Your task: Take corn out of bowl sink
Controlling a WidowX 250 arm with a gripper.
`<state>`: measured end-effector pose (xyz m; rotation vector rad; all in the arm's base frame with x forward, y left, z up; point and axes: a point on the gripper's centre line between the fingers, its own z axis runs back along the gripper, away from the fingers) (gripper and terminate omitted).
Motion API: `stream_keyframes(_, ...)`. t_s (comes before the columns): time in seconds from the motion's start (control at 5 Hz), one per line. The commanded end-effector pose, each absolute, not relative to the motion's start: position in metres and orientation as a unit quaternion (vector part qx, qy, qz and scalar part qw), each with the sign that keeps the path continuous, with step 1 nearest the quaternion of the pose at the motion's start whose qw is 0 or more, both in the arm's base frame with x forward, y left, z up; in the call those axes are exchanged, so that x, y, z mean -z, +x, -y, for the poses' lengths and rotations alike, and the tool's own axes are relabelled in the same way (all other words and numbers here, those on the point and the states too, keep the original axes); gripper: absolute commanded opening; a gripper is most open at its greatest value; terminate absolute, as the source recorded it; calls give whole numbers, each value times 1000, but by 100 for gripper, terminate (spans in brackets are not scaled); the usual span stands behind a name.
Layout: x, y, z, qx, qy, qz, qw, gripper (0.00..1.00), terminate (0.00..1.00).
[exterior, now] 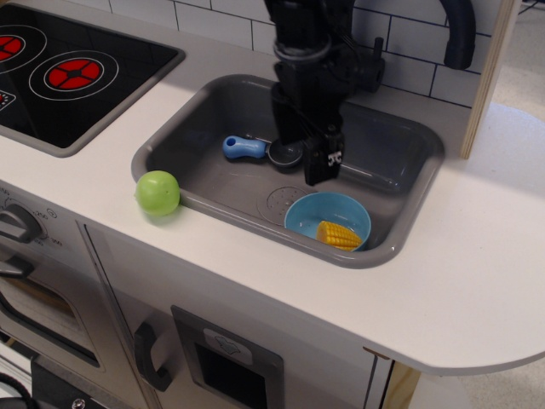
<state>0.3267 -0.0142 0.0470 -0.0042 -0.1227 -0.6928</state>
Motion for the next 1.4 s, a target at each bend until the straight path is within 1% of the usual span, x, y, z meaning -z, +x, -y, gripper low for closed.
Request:
stream_keyframes(0.0,-46,322,25,377,12,88,922,100,0)
stream_keyframes(0.4,-34,312,34,391,27,81,916,100,0)
stream_keyframes(0.8,-20,311,37,394,41,76,915,100,0)
stream_keyframes(1.2,-12,310,34,395,43,66,915,100,0)
